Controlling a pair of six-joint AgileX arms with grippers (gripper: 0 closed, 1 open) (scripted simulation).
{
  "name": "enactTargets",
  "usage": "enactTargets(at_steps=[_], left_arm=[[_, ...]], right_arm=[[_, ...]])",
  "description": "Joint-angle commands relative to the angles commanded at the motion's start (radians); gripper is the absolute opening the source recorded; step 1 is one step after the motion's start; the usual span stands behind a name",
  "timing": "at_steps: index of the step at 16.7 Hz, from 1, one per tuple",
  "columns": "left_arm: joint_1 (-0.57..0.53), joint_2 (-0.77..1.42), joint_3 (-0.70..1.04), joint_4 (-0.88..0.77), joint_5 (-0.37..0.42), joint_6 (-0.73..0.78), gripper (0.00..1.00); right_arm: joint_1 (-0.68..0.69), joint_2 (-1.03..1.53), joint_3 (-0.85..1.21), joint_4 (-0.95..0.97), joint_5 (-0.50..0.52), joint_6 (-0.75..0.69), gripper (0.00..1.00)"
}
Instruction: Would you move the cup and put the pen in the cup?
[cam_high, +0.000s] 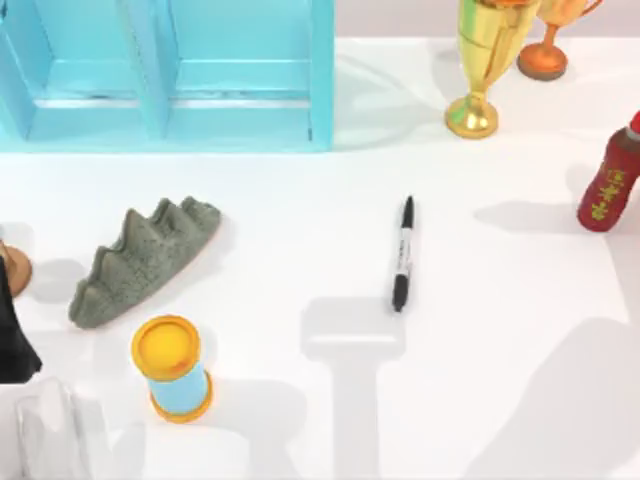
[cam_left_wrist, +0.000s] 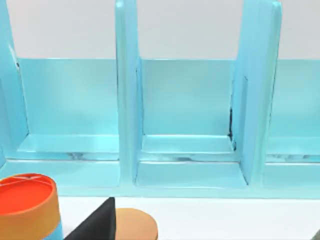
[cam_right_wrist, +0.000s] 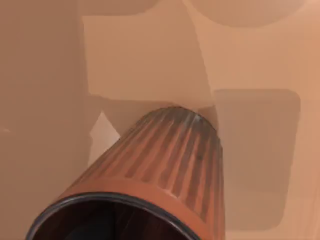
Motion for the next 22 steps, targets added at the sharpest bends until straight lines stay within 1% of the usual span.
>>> enactTargets(at_steps=[2,6,19,20,22], left_arm=[[0.0,0.0,0.0,0.0,0.0,0.0,1.0],[0.0,0.0,0.0,0.0,0.0,0.0,1.0],[0.0,0.0,0.0,0.0,0.0,0.0,1.0],[0.0,0.0,0.0,0.0,0.0,0.0,1.0],[0.0,0.0,0.0,0.0,0.0,0.0,1.0]], right_arm=[[0.0,0.006,-0.028,0.03,0.0,0.0,1.0],[0.0,0.006,-0.029,0.031,0.0,0.0,1.0],[0.0,0.006,-0.029,0.031,0.0,0.0,0.02],[0.0,0.006,-0.029,0.031,0.0,0.0,0.0],[0.0,0.006,-0.029,0.031,0.0,0.0,0.0]])
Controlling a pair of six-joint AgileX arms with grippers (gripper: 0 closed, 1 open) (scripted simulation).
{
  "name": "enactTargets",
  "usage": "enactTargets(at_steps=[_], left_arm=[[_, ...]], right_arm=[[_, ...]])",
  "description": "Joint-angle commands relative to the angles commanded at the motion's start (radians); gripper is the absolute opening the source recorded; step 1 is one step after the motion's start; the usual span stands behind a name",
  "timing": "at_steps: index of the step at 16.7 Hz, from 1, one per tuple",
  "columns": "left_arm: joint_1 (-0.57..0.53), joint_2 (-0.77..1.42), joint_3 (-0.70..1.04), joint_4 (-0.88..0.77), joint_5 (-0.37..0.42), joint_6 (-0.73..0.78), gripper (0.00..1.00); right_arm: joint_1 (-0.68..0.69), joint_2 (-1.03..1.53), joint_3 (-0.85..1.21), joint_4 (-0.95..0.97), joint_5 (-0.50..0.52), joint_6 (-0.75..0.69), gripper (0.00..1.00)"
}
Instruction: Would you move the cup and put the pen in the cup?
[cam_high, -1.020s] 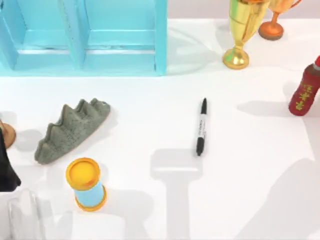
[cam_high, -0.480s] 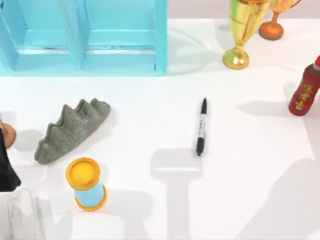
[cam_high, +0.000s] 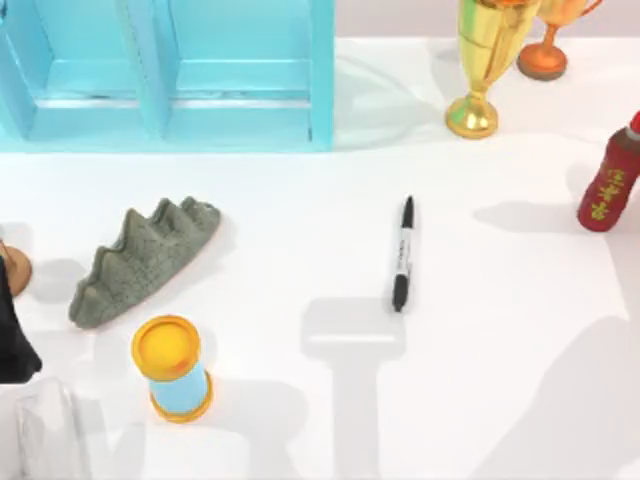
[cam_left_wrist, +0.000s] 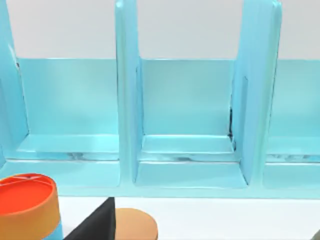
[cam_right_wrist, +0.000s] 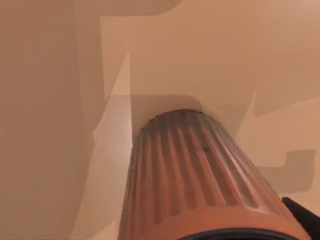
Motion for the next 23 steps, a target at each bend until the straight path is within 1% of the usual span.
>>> enactTargets(at_steps=[8,11,16,18,20,23], left_arm=[[0.0,0.0,0.0,0.0,0.0,0.0,1.0],[0.0,0.0,0.0,0.0,0.0,0.0,1.0],[0.0,0.0,0.0,0.0,0.0,0.0,1.0],[0.0,0.0,0.0,0.0,0.0,0.0,1.0],[0.0,0.0,0.0,0.0,0.0,0.0,1.0],[0.0,0.0,0.0,0.0,0.0,0.0,1.0]], right_arm=[[0.014,-0.005,0.014,-0.016,0.0,0.015,0.0],[0.095,-0.034,0.088,-0.119,-0.001,0.096,0.0],[0.307,-0.136,0.258,-0.415,-0.002,0.305,0.0],[0.38,-0.176,0.31,-0.499,-0.002,0.378,0.0],[0.42,-0.201,0.338,-0.539,-0.002,0.417,0.0],[0.424,-0.204,0.341,-0.543,-0.002,0.421,0.0]])
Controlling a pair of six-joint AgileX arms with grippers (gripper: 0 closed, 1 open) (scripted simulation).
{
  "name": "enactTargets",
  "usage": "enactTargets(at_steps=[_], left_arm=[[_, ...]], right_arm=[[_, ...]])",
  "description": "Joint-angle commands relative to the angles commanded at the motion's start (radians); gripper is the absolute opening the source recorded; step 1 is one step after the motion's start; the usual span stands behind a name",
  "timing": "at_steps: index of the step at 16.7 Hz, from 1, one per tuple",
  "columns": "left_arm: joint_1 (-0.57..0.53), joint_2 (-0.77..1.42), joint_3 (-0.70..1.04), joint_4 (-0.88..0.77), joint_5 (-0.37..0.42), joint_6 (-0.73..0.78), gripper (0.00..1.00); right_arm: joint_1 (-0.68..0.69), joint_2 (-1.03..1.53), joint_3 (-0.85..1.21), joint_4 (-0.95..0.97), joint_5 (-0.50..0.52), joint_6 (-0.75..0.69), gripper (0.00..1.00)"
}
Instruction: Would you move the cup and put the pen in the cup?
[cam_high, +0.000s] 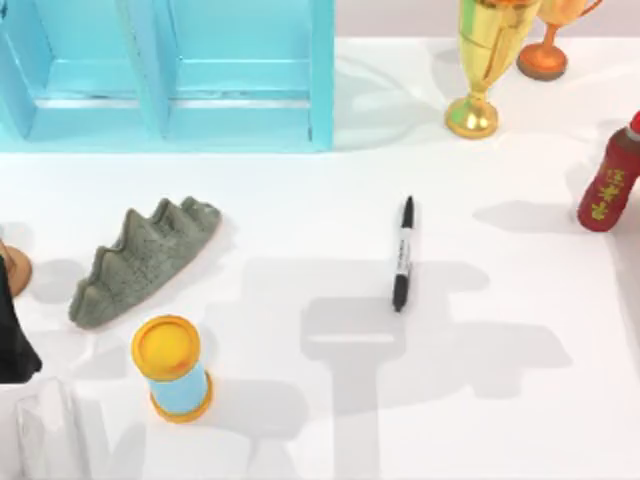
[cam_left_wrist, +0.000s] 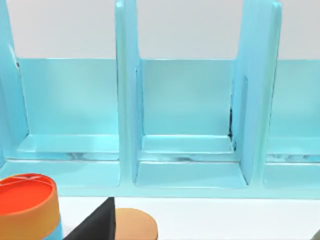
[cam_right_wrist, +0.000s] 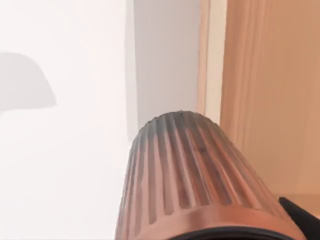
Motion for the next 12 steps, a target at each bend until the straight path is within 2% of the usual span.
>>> enactTargets(at_steps=[3,5,12], left_arm=[[0.0,0.0,0.0,0.0,0.0,0.0,1.0],[0.0,0.0,0.0,0.0,0.0,0.0,1.0],[0.0,0.0,0.0,0.0,0.0,0.0,1.0]], right_arm=[[0.011,0.014,-0.005,0.008,-0.001,0.016,0.0],[0.067,0.039,-0.014,0.033,0.006,0.072,0.0],[0.47,0.147,-0.103,0.222,0.049,0.472,0.0]])
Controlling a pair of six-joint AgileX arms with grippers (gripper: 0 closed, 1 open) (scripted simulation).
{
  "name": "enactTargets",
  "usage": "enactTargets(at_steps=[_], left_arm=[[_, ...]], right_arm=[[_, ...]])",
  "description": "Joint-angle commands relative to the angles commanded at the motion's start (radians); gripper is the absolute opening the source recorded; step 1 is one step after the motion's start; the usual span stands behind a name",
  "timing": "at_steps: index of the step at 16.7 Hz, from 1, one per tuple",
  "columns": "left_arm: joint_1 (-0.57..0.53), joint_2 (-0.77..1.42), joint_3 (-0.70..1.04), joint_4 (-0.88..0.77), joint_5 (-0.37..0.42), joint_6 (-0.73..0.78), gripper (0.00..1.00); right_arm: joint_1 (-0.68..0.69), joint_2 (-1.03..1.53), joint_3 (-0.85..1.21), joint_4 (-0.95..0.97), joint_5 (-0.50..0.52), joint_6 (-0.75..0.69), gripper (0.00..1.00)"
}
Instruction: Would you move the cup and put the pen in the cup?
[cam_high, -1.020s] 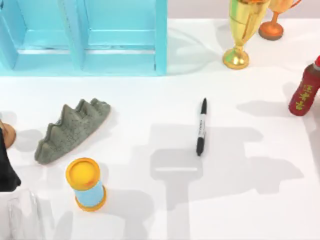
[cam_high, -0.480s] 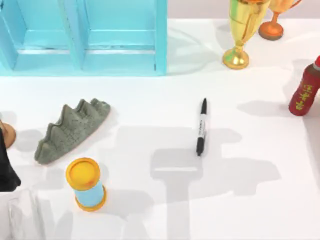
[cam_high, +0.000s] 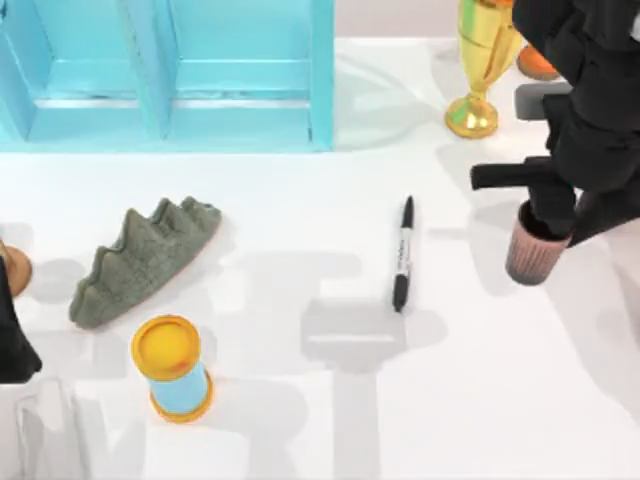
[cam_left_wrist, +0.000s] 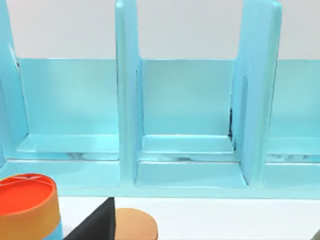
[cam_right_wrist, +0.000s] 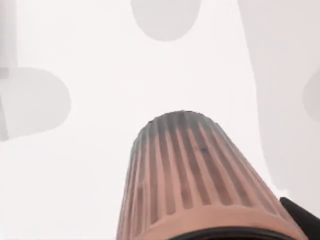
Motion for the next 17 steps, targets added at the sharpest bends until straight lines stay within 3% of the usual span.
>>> enactTargets(at_steps=[4,17], left_arm=[[0.0,0.0,0.0,0.0,0.0,0.0,1.0],[0.0,0.0,0.0,0.0,0.0,0.0,1.0]], right_arm=[[0.094,0.021,-0.039,0.065,0.013,0.094,0.0],[0.102,0.061,-0.165,0.231,0.013,0.102,0.0]])
